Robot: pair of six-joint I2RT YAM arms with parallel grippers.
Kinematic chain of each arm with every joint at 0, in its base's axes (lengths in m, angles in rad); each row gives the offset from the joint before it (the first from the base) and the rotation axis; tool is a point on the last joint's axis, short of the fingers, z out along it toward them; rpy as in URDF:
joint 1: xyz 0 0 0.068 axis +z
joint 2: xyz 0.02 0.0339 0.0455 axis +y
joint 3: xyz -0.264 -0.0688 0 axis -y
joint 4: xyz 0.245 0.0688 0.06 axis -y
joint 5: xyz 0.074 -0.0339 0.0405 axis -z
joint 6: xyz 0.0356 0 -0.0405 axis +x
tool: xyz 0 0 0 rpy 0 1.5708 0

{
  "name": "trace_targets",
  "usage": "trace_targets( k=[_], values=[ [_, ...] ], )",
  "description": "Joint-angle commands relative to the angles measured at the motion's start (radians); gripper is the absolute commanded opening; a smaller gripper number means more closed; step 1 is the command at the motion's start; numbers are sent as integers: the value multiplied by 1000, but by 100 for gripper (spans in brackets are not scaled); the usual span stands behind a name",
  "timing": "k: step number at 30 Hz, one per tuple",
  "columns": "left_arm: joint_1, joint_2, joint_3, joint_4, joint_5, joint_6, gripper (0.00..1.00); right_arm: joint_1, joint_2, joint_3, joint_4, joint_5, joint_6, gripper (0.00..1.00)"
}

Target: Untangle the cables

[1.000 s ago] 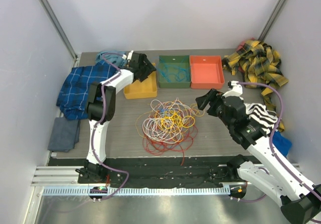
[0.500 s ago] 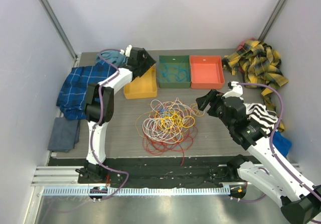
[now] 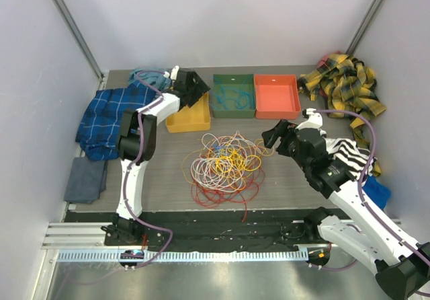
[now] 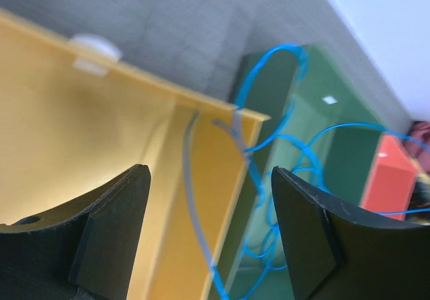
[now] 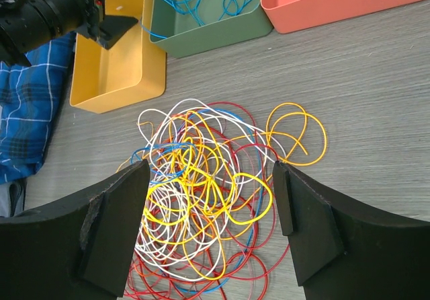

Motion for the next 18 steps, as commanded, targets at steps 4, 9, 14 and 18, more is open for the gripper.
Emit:
trace_targets(
  k=[4,9,14,18],
  values=[
    [6,-26,-34,36,30,-25,78,3,9,-12,63,11,-7,82],
    [6,17,3,56,31,-52,78,1,-8,-15,62,16,-10,82],
    [8,57,83,52,36,-49,73,3,-5,-16,54,25,-18,82],
    [6,91,117,45,39,-46,58,3,0,-15,55,26,-18,82]
  ],
)
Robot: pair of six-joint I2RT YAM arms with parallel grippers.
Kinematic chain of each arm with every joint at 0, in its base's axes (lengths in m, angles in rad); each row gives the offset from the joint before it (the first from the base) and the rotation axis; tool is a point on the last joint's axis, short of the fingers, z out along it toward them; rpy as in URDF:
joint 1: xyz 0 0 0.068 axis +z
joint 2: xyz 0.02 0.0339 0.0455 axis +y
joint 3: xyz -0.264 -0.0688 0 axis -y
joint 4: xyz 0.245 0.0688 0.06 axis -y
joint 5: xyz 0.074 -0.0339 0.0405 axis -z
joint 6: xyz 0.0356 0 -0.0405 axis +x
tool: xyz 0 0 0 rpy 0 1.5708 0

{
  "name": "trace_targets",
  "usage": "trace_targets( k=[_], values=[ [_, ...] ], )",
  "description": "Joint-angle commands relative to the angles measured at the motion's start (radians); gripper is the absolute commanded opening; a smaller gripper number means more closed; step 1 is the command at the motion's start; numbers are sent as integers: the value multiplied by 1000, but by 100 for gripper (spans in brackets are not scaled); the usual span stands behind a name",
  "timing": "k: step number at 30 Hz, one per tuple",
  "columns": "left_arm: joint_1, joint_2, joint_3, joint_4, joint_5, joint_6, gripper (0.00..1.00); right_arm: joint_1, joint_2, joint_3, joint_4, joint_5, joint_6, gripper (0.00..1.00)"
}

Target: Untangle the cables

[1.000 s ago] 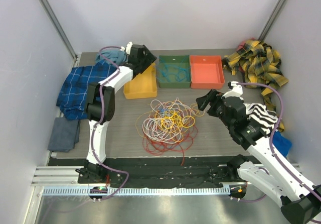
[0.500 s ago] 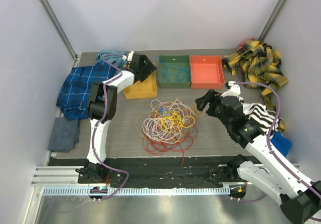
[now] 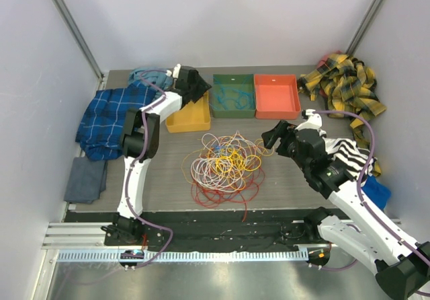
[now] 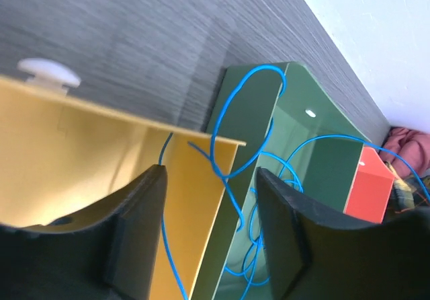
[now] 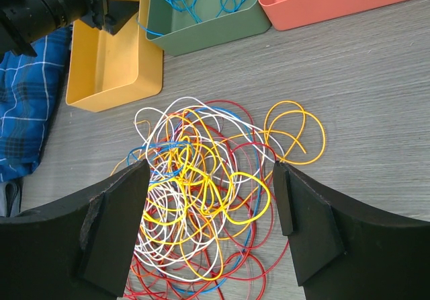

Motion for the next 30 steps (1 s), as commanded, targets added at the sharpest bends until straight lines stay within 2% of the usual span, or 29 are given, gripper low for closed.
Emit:
trace_targets(
  k=[1,2,4,7,12,22,30],
  values=[
    [6,29,57,38,10,1,54,2,-1,2,41,27,-20,82],
    [7,37,57,44,10,1,47,0,-1,2,43,29,-20,82],
    [7,43,59,46,13,1,40,0,0,-1,43,31,-23,82],
    [6,51,56,58,25,0,20,0,0,-1,43,31,-25,82],
    [7,22,39,76,31,11,2,0,0,-1,41,32,-25,82],
    [6,-98,39,81,28,54,0,0,-26,-9,43,26,-20,82],
    [4,-95,89,70,34,67,0,-1,-51,-17,37,29,-22,82]
  ],
)
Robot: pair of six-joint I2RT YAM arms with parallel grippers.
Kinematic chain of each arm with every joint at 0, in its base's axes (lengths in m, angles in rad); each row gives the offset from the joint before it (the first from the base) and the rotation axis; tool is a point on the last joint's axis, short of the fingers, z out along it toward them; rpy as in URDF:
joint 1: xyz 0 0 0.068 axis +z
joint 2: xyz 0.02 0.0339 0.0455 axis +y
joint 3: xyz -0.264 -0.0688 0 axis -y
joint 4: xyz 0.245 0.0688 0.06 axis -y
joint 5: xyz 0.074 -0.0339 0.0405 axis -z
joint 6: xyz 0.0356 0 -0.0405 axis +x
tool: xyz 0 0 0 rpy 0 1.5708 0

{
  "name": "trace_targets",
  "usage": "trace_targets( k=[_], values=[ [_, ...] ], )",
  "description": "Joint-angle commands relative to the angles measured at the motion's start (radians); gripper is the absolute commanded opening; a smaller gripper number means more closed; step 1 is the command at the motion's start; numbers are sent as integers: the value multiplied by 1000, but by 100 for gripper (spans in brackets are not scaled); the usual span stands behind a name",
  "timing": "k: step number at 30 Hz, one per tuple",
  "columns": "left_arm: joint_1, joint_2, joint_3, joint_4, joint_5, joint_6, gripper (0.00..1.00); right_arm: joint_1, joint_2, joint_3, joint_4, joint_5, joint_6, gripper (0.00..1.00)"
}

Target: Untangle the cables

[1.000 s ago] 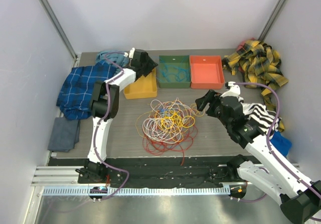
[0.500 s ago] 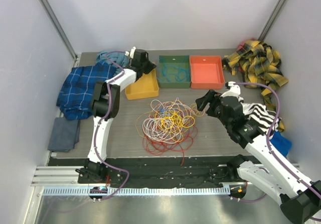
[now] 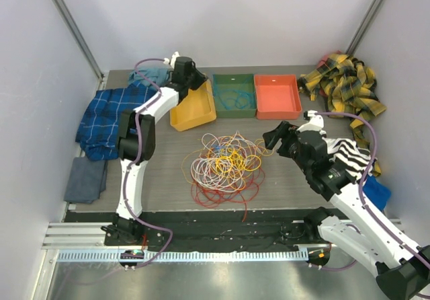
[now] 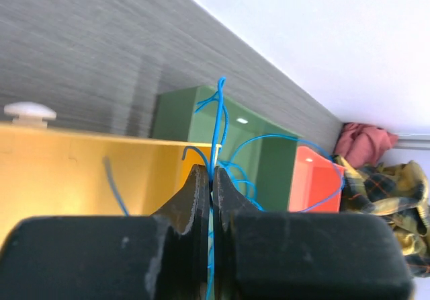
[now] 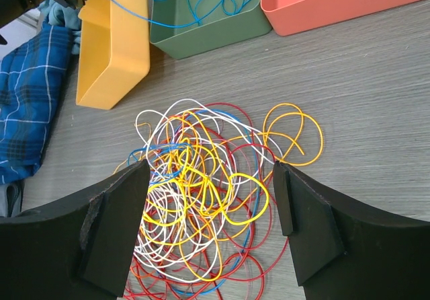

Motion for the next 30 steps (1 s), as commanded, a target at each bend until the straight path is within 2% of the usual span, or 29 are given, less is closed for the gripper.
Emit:
trace_targets(
  k=[1,6,15,16,17,18,19,22,24,30],
  values=[
    [-1,-24,82,8,11,14,0,-1,-26,-7,32,21,-16,82],
    [-21,91,252,-112,11,69,0,0,-45,-10,19,29,-21,82],
    [-21,82,211,-135,-33,155,0,-3,-48,-7,4,41,-36,82],
    [-23,84,210,-138,-30,164,4,-3,-42,-7,4,41,-34,82],
    [-23,85,214,-152,-24,169,14,-1,-36,-7,3,38,-33,82],
    [-21,85,216,-161,-23,173,28,-3,-33,-7,7,34,-31,82],
    [-23,81,214,-164,-23,176,45,-3,-27,-7,9,32,-27,82],
    [-21,59,179,-160,-36,187,64,-1,-28,-6,12,29,-28,82],
    [-18,19,135,-147,-59,193,71,-1,-34,-5,12,31,-27,82],
    [16,-114,-49,-62,-78,187,74,-3,-33,-9,15,18,-16,82]
  ],
)
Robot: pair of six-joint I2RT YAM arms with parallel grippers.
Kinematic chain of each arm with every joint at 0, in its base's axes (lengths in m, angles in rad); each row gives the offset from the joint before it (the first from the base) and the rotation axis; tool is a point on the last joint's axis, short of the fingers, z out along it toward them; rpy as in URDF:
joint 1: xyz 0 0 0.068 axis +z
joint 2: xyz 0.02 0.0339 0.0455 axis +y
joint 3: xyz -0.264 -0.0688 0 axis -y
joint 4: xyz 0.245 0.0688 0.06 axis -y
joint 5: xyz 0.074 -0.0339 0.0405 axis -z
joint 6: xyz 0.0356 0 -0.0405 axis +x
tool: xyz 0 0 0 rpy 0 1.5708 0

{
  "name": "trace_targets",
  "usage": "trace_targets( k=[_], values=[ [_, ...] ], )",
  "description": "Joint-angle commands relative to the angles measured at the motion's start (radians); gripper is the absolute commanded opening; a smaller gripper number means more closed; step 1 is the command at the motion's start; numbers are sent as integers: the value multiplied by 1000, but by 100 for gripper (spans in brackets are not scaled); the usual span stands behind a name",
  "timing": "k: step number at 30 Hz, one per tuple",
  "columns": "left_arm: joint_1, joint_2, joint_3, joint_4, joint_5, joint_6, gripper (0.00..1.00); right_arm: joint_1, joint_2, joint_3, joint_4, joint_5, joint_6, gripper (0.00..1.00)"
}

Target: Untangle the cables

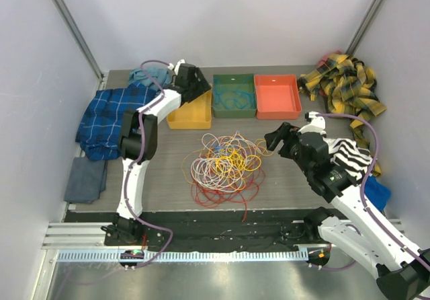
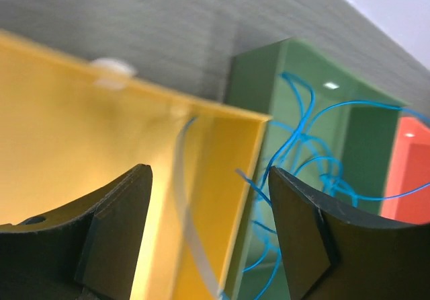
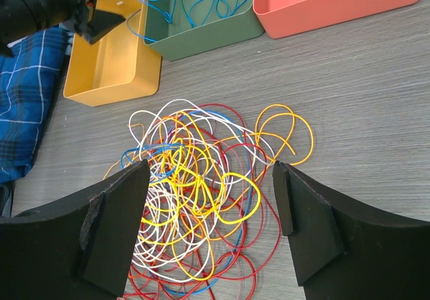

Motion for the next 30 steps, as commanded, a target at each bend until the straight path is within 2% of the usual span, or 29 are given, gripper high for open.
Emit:
trace_targets(
  k=[1,5,10,19,28,30],
  values=[
    [34,-163,-89,81,-35,20,74,-1,-4,-2,31,-5,8,82],
    [37,-203,-143,67,-4,8,73,-3,-2,-7,40,-13,17,82],
    [35,-236,-267,163,56,-71,72,-3,-5,-13,45,-21,28,82],
    [17,-166,-256,205,131,-124,67,-1,2,-15,45,-19,31,82],
    [3,-129,-267,223,146,-133,55,-1,24,-13,53,-22,23,82],
    [1,-121,-267,228,154,-137,49,-3,30,-12,54,-21,23,82]
  ],
)
